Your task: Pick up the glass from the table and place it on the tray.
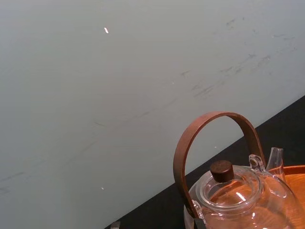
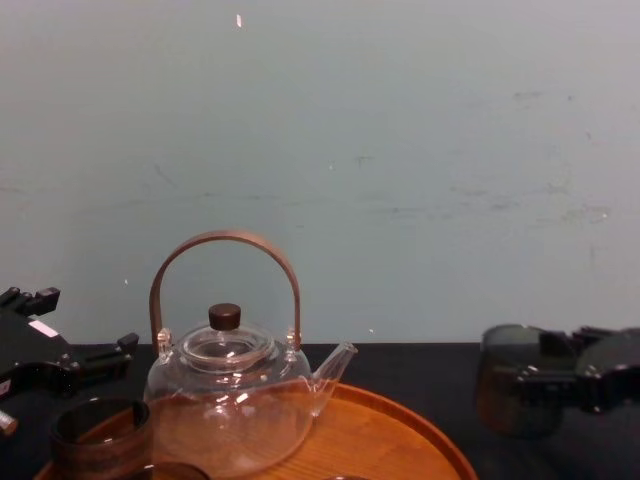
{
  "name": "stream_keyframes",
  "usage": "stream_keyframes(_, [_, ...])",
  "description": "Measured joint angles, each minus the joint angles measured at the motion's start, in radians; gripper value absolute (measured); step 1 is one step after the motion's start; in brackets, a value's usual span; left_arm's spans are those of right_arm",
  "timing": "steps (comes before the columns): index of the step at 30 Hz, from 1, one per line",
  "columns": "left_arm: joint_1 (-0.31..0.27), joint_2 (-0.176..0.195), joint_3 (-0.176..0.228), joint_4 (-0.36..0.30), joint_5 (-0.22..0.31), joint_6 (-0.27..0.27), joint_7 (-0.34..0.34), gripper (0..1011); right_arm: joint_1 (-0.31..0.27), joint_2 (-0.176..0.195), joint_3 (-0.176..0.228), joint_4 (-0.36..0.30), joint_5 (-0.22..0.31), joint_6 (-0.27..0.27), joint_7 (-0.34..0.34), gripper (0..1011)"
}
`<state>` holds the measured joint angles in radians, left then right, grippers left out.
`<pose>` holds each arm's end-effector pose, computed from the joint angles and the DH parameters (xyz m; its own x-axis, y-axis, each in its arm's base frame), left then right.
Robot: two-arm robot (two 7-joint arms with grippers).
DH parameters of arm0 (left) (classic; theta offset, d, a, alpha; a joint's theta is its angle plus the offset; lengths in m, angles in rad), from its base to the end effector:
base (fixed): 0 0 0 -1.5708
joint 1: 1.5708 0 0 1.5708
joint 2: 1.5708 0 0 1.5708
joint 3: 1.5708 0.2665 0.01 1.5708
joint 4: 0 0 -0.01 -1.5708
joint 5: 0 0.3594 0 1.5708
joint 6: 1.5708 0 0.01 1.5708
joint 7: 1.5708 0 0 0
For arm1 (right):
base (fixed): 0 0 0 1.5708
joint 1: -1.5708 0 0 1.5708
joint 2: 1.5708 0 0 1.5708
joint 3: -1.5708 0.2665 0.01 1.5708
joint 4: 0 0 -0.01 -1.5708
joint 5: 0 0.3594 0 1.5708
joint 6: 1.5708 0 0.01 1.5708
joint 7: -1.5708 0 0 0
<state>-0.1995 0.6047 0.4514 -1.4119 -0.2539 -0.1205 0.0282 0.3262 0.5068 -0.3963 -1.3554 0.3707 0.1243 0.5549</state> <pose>0.4021 0.0560 -0.2930 0.2923 0.8803 0.3738 -0.9552 0.2873 0.0704 0.4438 -0.0483 -0.2518 0.7063 -0.7032 0.0811 0.6955 0.6680 -0.2646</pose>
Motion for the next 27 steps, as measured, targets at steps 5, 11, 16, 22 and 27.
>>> stream_keyframes(5, [0.000,0.000,0.000,0.000,0.000,0.000,0.000,1001,0.030,-0.009,-0.026,0.004,0.002,-0.014,0.026,900])
stream_keyframes(11, [0.000,0.000,0.000,0.000,0.000,0.000,0.000,1001,0.069,-0.031,-0.068,0.025,0.002,-0.033,0.055,900])
stream_keyframes(16, [0.000,0.000,0.000,0.000,0.000,0.000,0.000,1001,0.132,-0.092,-0.157,0.114,-0.013,-0.071,0.088,900])
stream_keyframes(22, [0.000,0.000,0.000,0.000,0.000,0.000,0.000,1001,0.141,-0.112,-0.175,0.156,-0.022,-0.089,0.088,900])
stream_keyframes(27, [0.000,0.000,0.000,0.000,0.000,0.000,0.000,1001,0.142,-0.119,-0.180,0.169,-0.025,-0.093,0.088,900])
